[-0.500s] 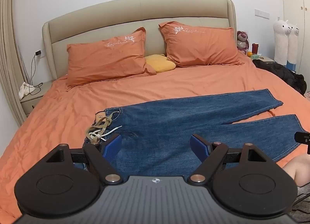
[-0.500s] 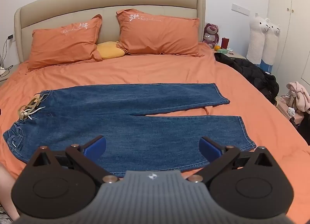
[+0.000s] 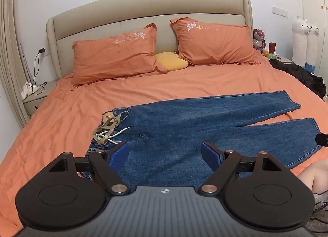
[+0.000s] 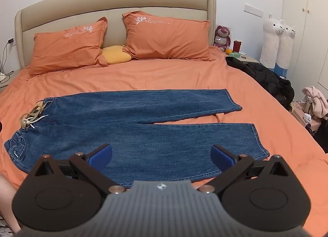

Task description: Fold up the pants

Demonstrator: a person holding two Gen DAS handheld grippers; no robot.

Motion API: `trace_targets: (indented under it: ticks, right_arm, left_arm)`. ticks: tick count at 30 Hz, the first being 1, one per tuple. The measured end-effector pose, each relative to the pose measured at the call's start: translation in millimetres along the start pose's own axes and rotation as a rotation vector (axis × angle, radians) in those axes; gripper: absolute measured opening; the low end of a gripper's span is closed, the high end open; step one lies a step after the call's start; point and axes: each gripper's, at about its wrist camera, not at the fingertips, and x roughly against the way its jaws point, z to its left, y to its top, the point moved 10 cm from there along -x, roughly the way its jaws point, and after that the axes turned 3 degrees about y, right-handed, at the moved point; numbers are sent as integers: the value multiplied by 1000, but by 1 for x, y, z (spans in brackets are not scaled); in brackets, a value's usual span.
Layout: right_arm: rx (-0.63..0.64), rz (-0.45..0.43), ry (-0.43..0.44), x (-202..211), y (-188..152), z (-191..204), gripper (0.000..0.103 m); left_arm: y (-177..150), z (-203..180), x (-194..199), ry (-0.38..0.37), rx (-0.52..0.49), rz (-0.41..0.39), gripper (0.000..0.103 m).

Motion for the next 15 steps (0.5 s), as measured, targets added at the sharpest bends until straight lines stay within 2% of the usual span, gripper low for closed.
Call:
trace_targets:
  ticks: [15]
  right_arm:
    - [-12,68,-44,-5,-9,-13,98]
  left_arm:
    - [-4,-1,0,-3,1,22,94]
